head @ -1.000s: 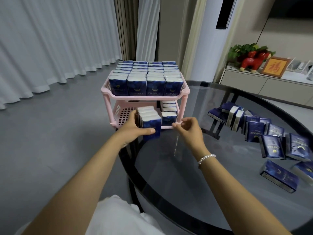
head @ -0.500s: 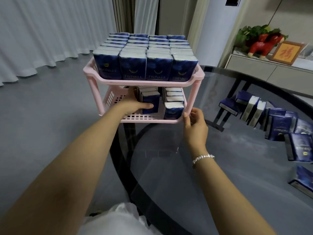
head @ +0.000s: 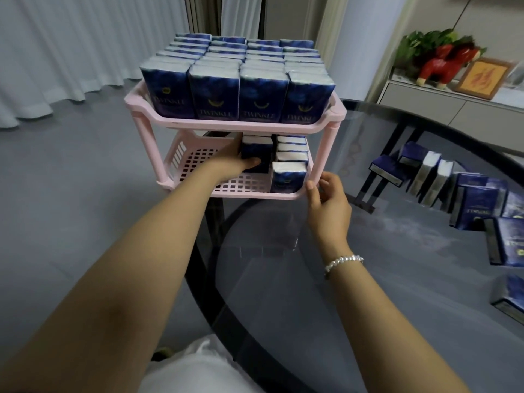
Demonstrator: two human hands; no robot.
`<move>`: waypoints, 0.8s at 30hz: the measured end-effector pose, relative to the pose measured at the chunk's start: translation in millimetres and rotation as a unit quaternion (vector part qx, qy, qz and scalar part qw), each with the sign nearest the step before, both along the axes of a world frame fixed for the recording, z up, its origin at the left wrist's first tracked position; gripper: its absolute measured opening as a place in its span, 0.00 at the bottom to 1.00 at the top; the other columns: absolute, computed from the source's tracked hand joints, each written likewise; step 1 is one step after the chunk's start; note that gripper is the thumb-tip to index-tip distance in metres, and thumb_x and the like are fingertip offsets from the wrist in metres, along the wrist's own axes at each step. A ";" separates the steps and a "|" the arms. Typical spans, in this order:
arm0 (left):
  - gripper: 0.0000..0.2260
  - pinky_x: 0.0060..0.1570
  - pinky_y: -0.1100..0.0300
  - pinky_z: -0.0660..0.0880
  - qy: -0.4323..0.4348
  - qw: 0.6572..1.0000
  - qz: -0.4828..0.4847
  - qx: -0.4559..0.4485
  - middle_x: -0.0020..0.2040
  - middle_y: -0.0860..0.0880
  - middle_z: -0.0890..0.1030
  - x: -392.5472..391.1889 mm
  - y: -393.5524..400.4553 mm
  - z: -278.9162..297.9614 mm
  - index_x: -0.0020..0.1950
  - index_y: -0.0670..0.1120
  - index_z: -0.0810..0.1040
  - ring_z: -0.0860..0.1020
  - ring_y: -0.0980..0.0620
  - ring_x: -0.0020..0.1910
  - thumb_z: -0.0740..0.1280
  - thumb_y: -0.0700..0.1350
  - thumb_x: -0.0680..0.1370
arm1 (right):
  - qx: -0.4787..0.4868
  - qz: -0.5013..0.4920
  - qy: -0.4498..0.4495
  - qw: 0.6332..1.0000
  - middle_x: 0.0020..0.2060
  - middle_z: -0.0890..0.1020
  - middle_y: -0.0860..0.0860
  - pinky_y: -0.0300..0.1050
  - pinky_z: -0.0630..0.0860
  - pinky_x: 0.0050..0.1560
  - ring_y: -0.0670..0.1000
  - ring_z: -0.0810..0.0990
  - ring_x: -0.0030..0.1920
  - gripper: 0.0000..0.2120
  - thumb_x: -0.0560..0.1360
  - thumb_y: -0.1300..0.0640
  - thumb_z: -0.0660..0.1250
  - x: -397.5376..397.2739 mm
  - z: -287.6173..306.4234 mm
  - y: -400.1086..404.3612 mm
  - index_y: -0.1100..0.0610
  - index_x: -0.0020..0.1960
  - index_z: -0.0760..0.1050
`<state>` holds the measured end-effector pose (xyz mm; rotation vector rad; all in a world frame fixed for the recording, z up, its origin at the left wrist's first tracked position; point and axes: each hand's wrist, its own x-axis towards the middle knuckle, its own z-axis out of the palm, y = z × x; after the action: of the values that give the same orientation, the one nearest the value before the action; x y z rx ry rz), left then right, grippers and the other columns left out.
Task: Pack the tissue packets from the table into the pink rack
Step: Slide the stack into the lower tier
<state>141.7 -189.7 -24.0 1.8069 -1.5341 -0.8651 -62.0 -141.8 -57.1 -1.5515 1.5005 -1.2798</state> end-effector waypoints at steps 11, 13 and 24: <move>0.37 0.67 0.49 0.68 0.024 0.999 0.007 0.042 0.70 0.48 0.70 -5.2 -2.0 -0.8 0.77 0.54 0.49 0.70 0.45 0.67 0.68 0.49 0.76 | 0.001 0.009 -0.012 1.000 0.43 0.76 0.40 0.34 0.69 0.42 0.34 0.74 0.38 0.07 0.79 0.55 0.62 0.4 1.6 1.1 0.53 0.56 0.73; 0.38 0.65 0.53 0.68 0.018 0.999 0.014 0.042 0.72 0.48 0.69 -4.3 -0.4 0.0 0.78 0.54 0.47 0.70 0.44 0.68 0.68 0.50 0.76 | 0.002 0.009 -0.015 1.000 0.42 0.77 0.40 0.29 0.68 0.37 0.33 0.74 0.38 0.07 0.79 0.55 0.62 0.5 1.0 0.4 0.53 0.56 0.73; 0.36 0.68 0.56 0.63 -0.001 0.998 0.057 -0.009 0.75 0.43 0.63 -13.5 32.6 5.0 0.78 0.46 0.47 0.64 0.45 0.73 0.66 0.46 0.78 | 0.003 0.003 -0.021 1.000 0.40 0.75 0.38 0.24 0.67 0.35 0.34 0.73 0.38 0.06 0.79 0.56 0.60 1.3 3.5 3.1 0.53 0.55 0.72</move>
<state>128.2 -157.1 -19.0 1.8630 -1.4212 -0.7934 -60.7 -138.7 -53.6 -1.5153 1.4709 -1.2942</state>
